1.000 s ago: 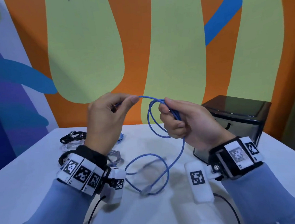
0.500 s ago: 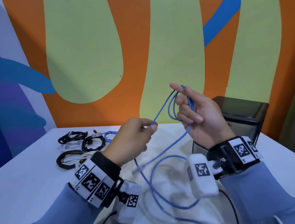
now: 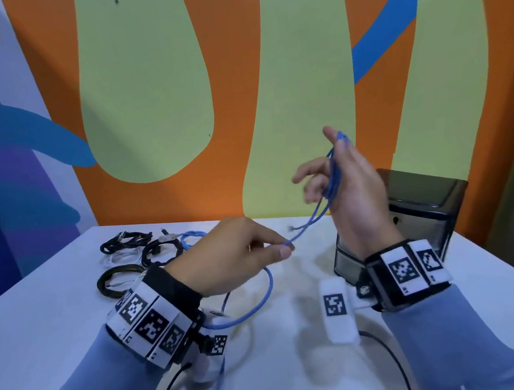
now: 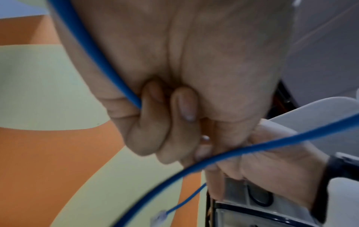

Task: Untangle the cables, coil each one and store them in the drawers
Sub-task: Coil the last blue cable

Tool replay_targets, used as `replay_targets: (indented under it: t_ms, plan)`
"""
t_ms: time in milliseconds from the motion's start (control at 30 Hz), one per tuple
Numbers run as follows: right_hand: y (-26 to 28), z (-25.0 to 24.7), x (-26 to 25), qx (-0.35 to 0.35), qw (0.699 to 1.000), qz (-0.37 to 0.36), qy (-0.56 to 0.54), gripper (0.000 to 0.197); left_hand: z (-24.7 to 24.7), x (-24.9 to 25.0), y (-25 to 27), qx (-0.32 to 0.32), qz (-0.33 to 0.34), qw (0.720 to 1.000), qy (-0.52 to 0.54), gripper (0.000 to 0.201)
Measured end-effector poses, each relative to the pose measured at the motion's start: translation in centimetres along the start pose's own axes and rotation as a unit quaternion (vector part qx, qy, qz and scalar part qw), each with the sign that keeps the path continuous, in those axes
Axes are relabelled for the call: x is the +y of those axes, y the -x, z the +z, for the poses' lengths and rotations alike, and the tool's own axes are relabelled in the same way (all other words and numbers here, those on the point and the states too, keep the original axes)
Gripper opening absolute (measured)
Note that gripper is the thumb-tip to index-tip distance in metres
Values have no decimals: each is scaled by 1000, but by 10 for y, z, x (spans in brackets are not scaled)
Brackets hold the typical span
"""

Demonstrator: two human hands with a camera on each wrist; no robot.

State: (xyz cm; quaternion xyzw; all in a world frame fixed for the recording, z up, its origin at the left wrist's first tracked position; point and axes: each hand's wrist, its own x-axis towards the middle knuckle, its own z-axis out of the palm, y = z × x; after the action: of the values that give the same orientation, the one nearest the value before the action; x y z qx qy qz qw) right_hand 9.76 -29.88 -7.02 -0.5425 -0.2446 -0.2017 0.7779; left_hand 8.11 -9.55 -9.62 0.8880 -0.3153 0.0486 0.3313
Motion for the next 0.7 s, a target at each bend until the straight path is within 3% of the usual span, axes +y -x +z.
replay_targets:
  t_ms: [133,267,367,500,700]
  plan:
    - [6,8,12,-66,993,25,97,46,1,16,7,-28,47,997,50,11]
    - [15,7,16,-119,953,106,256,41,-13,14,7,97,81,990,62,5]
    - [13,7,13,-163,948,172,214,34,-27,3,6,197,71,970,120,9]
    - [17,14,4,-250,932,208,157,34,-31,-1,5,247,77,954,151,23]
    - [19,8,-5,-265,926,263,58,32,-33,-21,-2,299,61,942,139,21]
